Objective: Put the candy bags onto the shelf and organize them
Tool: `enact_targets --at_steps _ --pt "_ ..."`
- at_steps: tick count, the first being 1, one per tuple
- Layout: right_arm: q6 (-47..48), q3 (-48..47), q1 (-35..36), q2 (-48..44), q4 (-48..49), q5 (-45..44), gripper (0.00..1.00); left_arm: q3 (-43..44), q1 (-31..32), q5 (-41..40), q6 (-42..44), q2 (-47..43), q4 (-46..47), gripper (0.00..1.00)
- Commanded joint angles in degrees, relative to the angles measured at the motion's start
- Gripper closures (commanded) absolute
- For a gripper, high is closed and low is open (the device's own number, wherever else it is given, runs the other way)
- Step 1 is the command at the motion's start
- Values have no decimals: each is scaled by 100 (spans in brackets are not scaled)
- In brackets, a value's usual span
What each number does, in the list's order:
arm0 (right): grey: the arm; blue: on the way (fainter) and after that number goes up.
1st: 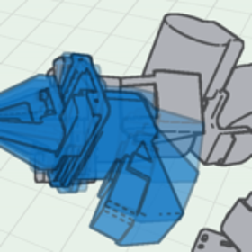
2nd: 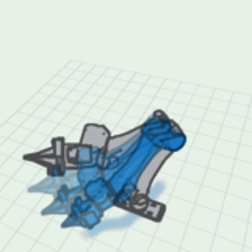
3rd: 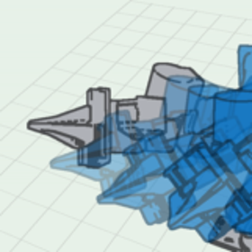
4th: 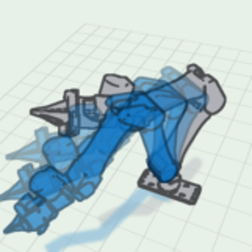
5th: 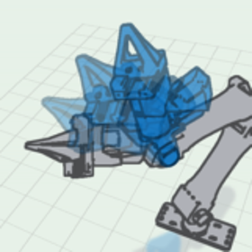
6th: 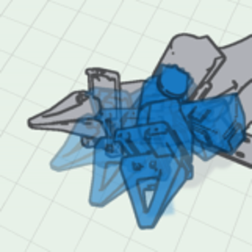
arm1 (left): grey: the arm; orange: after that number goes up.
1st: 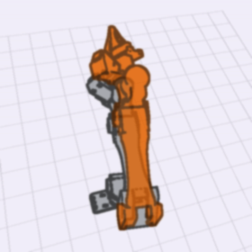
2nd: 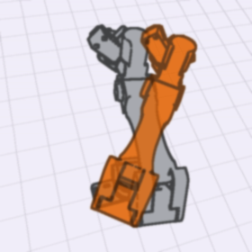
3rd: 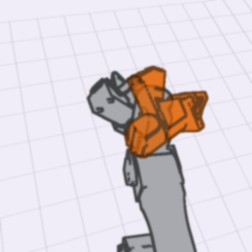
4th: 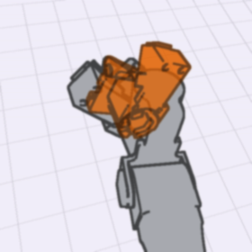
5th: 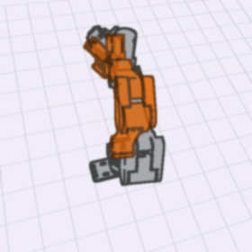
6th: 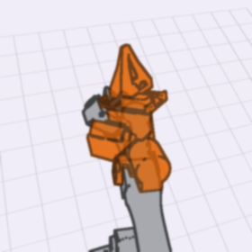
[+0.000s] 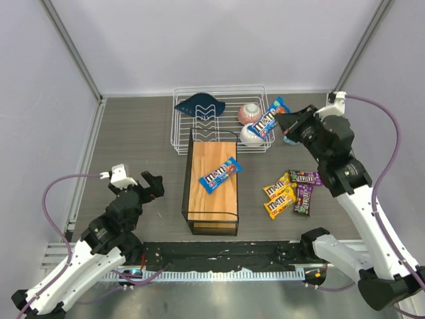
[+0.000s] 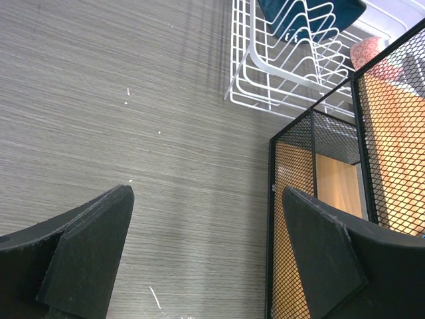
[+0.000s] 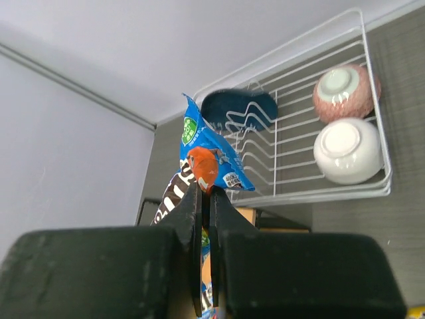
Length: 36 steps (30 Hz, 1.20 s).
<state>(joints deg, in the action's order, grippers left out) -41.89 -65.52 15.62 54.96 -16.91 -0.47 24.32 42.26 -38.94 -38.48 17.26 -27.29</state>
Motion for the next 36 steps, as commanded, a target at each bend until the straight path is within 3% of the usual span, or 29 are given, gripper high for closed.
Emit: enact_targets --at_steps 1,6,11,20,21,24,26,31,33,36 --pt "-265 433 880 -564 -287 -1059 99 56 19 -35 33 -117 180 0" --pt "-750 1058 2355 -750 -217 -2165 99 73 19 -35 33 -56 198 0" --pt "-1188 1094 4621 -163 -190 -3877 99 143 19 -70 25 32 145 0" --pt "-2033 1068 6180 674 -409 -5383 99 65 19 -79 -2 -117 110 0" --pt "-2060 1041 6399 683 -462 -5489 93 56 19 -79 -2 -117 110 0" --pt "-2121 944 6568 666 -700 -5815 71 47 19 -70 -2 -91 118 0" --pt "-2148 988 6586 456 -814 -6068 66 56 19 -79 -2 -56 145 0" --pt "-2306 1050 6568 -204 -1690 -7167 37 82 19 -70 7 6 145 0" --pt "-2263 1032 6306 -519 -1929 -7309 32 65 19 -61 7 6 171 0" --pt "-2210 1137 5743 -819 -2141 -7013 31 47 19 -52 16 14 197 0"
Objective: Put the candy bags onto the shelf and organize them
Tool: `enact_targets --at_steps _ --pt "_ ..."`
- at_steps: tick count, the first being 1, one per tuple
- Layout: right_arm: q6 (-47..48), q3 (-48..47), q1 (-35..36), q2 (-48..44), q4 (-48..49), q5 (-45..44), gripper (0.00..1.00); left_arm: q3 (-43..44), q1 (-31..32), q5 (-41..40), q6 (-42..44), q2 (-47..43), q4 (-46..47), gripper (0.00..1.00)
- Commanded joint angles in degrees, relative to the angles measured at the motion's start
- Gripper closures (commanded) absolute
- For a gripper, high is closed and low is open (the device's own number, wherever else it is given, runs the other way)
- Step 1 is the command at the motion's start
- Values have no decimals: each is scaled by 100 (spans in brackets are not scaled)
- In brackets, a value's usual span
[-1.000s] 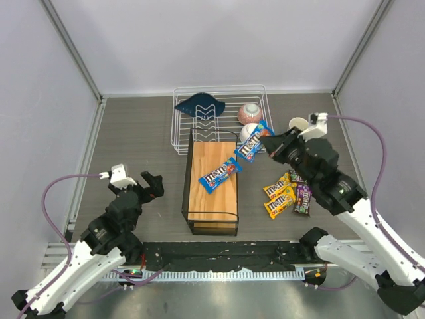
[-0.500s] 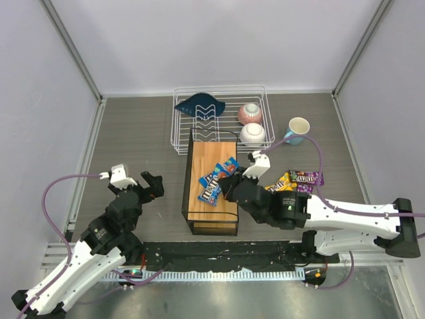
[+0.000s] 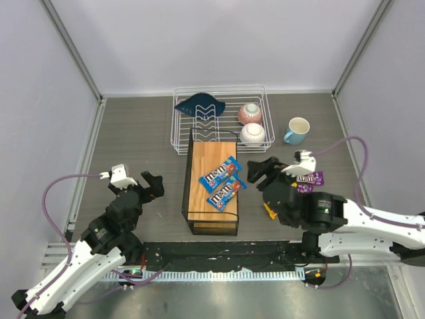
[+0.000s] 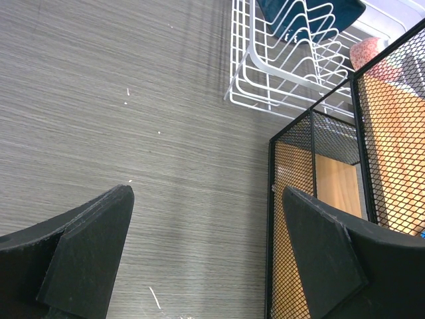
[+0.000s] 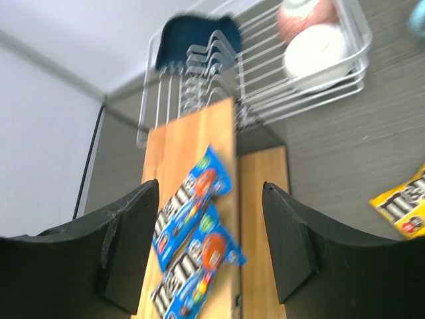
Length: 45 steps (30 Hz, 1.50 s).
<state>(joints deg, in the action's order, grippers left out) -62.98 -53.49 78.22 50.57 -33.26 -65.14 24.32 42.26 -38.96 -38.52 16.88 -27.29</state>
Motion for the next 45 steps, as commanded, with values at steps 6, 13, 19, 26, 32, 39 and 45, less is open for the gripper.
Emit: enact_targets --at_steps 6,13,19,26,32,39,45 --pt "-413 -38 -999 -539 -1041 -534 31 56 19 -59 47 104 241 0" --pt "-480 612 -3421 -636 -1474 1169 25 64 19 -42 47 157 259 0" --pt "681 1252 -5995 -363 -385 3628 19 38 19 -6 47 105 250 0" --pt "902 2351 -7733 -38 758 5890 22 29 19 -24 47 26 250 0" --pt "805 2590 -7751 226 1119 5812 26 3 19 -33 47 17 224 0" --pt "700 2809 -8015 -284 1120 4986 30 -15 19 -33 47 17 233 0" --pt "866 2888 -8690 -57 1241 5151 31 -6 19 -33 47 52 250 0"
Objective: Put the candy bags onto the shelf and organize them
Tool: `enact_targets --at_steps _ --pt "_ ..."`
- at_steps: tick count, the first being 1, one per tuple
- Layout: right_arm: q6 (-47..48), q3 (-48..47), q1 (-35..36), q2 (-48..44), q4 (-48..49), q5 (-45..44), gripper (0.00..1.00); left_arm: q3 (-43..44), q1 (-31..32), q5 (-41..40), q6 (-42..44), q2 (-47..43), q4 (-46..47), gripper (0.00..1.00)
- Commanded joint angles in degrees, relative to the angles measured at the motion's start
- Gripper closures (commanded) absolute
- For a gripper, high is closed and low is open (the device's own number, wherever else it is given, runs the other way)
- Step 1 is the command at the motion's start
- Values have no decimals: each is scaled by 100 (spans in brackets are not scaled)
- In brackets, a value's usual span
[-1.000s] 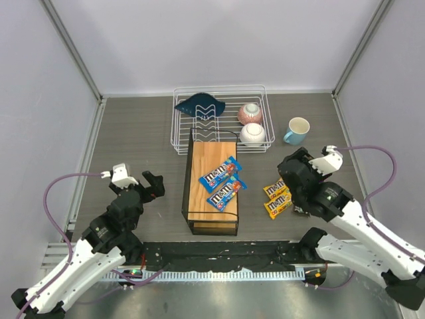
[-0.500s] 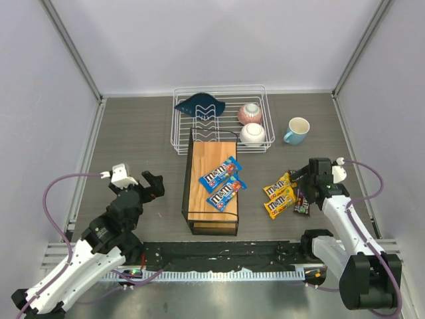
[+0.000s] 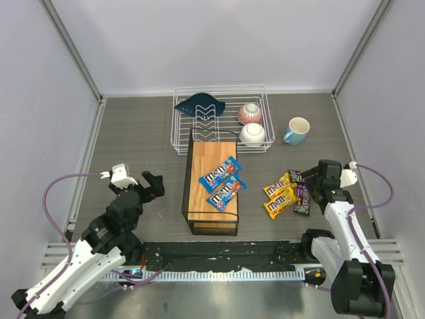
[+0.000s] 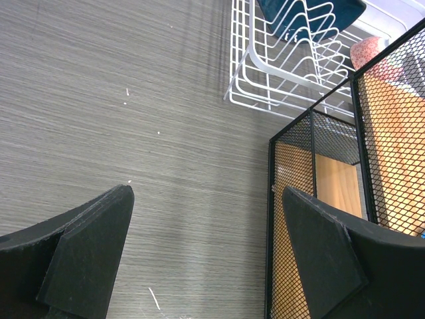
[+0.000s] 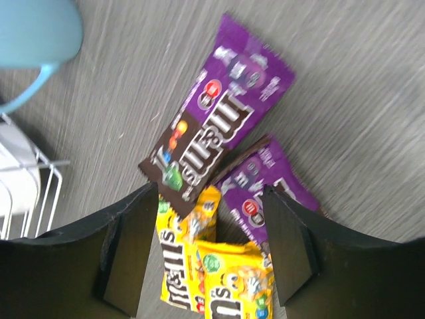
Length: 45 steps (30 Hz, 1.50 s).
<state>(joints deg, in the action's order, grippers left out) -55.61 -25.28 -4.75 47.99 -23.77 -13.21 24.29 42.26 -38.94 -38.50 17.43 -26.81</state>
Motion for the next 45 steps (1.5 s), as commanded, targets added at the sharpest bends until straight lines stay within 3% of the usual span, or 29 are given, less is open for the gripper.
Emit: enact_targets --at_steps 1,9,24,27,29,32,34,39,45 --pt "165 128 -499 281 372 55 32 -4 10 -35 53 6 202 0" --pt "349 181 -1308 931 1128 451 35 -12 19 -44 53 -20 194 0" --pt "358 49 -1546 2188 2244 653 46 -12 19 -44 53 -29 176 0" --pt "376 49 -1555 2364 2342 723 56 -21 19 -44 62 -29 167 0" --pt "376 58 -1564 2382 2342 794 68 -21 19 -44 62 -20 167 0" --pt "429 93 -1572 2234 2535 847 90 -21 19 -52 62 -38 176 0" --pt "516 93 -1572 2067 2518 855 99 -12 19 -35 53 -29 167 0" --pt "701 -82 -1581 761 2195 891 99 -21 19 -26 53 -56 167 0" --pt "912 -1022 -1572 -316 1394 1197 99 -4 19 0 62 -3 185 0"
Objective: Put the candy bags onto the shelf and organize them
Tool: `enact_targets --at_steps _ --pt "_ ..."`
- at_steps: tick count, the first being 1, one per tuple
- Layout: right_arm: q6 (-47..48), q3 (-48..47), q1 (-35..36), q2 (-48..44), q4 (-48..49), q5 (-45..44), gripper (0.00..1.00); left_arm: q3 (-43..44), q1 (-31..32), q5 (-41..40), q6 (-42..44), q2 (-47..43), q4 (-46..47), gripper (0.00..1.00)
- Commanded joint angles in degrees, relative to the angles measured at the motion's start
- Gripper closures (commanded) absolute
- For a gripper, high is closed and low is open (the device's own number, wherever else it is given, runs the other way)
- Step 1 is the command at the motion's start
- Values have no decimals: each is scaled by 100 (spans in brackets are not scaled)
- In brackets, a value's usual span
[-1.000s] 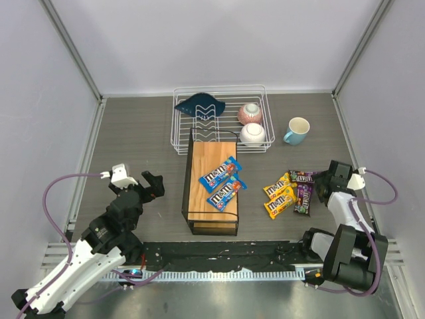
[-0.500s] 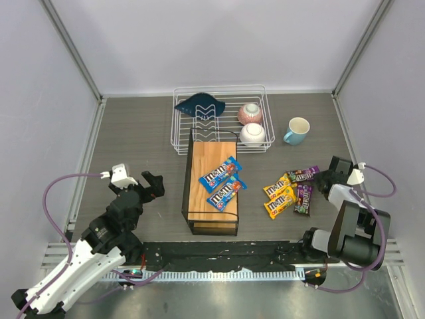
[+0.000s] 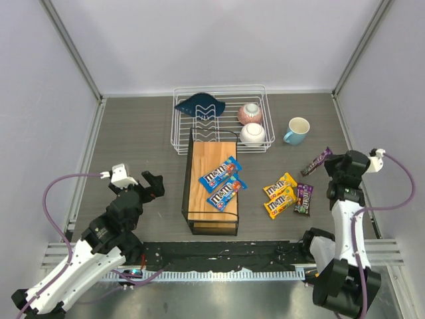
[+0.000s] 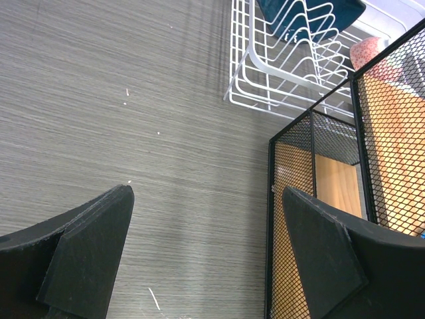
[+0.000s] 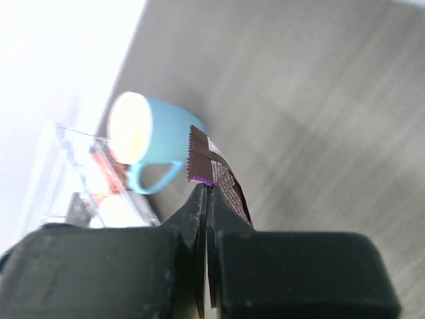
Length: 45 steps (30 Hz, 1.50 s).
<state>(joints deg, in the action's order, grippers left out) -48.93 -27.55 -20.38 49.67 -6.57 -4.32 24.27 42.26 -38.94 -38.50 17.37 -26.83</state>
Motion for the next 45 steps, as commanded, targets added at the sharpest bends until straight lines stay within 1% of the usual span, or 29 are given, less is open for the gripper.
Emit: enact_targets --at_steps 1,3,6,8,9,11,12,14,15,16,18,19,21,22,23,26,29,35,38,42,45 --pt "243 -1048 -10 -563 -388 352 99 -1 19 -8 62 12 204 0" --pt "139 -1278 8 -573 -442 973 99 7 19 18 62 21 204 0" --pt "-63 -1674 139 -520 -442 1318 99 25 19 35 62 13 213 0" --pt "-108 -2025 315 -520 -451 1311 99 25 19 44 62 13 205 0" --pt "-126 -2148 646 -511 -459 1276 99 42 19 44 62 4 204 0" --pt "-108 -2570 1147 -415 -529 943 99 51 19 62 62 4 213 0" --pt "-91 -2702 1716 -371 -538 741 99 60 19 70 62 -5 222 0" --pt "-56 -3010 2438 -222 -495 58 99 130 19 79 18 39 213 0" --pt "-47 -3089 2738 -169 -442 -112 99 174 19 114 18 48 196 0" --pt "-55 -3194 3281 -107 -390 -252 99 218 19 115 18 65 170 0" --pt "-64 -3274 3741 121 -214 -578 99 359 10 132 1 188 100 0" --pt "-56 -3335 4170 218 -144 -710 99 411 19 132 -8 240 73 0" --pt "14 -3371 4637 463 85 -1114 99 526 19 132 -17 390 3 0" --pt "67 -3397 5092 534 164 -1254 99 552 10 123 -17 417 -15 0" --pt "146 -3406 5288 613 313 -1578 99 570 19 123 -26 460 -24 0" --pt "295 -3441 5982 973 629 -1975 99 552 19 123 -43 557 -42 0" --pt "349 -3398 6518 1281 1225 -2476 99 535 19 106 -52 531 -51 0" --pt "340 -3072 7135 1844 2465 -3495 99 482 19 88 -61 338 -59 0" --pt "270 -3011 7346 2116 2791 -4023 99 456 19 88 -79 285 -85 0" --pt "-73 -2967 7583 2310 2793 -4541 99 438 19 71 -114 259 -147 0" --pt "-3 -2967 8005 2467 2871 -5218 99 412 10 79 -122 232 -147 0"
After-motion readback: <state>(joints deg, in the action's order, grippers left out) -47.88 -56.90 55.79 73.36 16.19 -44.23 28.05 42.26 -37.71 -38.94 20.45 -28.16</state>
